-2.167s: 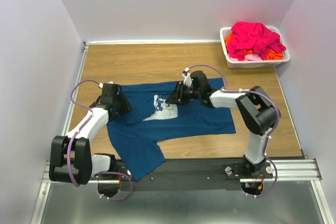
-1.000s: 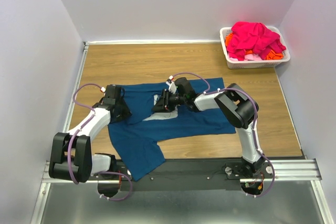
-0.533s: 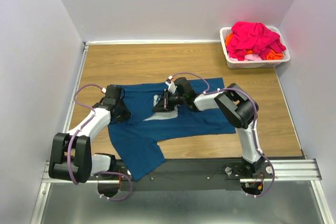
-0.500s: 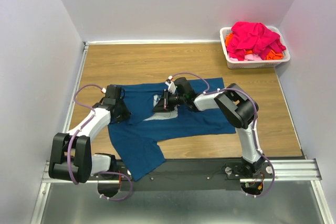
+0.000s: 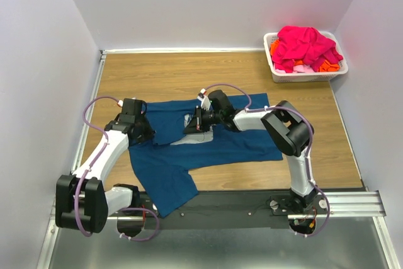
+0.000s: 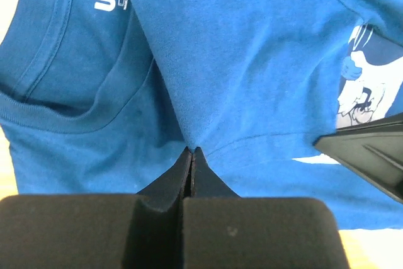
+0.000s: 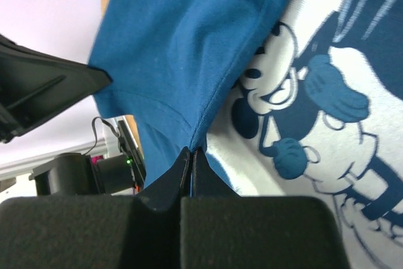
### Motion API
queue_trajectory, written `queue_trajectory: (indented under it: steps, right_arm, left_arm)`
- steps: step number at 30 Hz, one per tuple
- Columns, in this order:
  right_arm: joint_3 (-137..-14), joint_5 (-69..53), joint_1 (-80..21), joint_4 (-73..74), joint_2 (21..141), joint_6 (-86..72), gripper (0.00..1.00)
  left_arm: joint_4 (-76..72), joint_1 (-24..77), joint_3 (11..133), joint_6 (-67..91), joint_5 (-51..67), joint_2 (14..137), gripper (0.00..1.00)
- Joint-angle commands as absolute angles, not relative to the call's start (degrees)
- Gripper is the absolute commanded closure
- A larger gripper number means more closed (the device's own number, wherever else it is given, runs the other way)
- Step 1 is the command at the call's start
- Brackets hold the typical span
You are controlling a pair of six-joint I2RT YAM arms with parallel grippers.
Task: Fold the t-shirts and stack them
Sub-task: Fold the tshirt
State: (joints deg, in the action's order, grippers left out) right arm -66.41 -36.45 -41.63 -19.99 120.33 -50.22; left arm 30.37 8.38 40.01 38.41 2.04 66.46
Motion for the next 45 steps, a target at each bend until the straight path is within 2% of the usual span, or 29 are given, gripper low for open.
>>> queue_trajectory:
  steps: [1, 22, 31, 35, 40, 43, 45]
  right_arm:
    - [-68.0, -35.5, -42.2, -15.1, 116.9, -46.8, 0.99]
    - [-71.5, -37.1, -44.2, -8.8, 121.8, -44.6, 0.98]
    - [-70.9, -37.0, -44.2, -5.9, 118.1, -43.8, 0.98]
    - [-71.7, -36.4, -44.2, -3.9, 117.5, -42.6, 0.98]
    - [-71.8, -35.9, -44.2, -3.1, 118.5, -41.9, 0.92]
    - [-71.8, -35.9, -44.2, -2.6, 119.4, -41.6, 0.87]
    - [-72.1, -35.7, -44.2, -1.4, 118.9, -40.5, 0.80]
  left_arm:
    - [34.4, 8.8, 41.0, 38.1, 1.0, 64.9, 1.00]
    - [38.0, 8.7, 39.2, 36.7, -1.3, 61.3, 1.00]
    - [38.5, 8.7, 39.6, 35.8, -0.9, 62.8, 1.00]
    - [40.8, 8.7, 41.8, 35.7, -4.1, 60.6, 1.00]
    - [42.1, 8.8, 41.8, 35.5, -4.0, 59.9, 1.00]
    - [40.4, 8.8, 39.7, 35.9, -1.3, 59.6, 0.95]
    - [39.9, 8.8, 39.1, 36.4, -0.4, 59.3, 0.82]
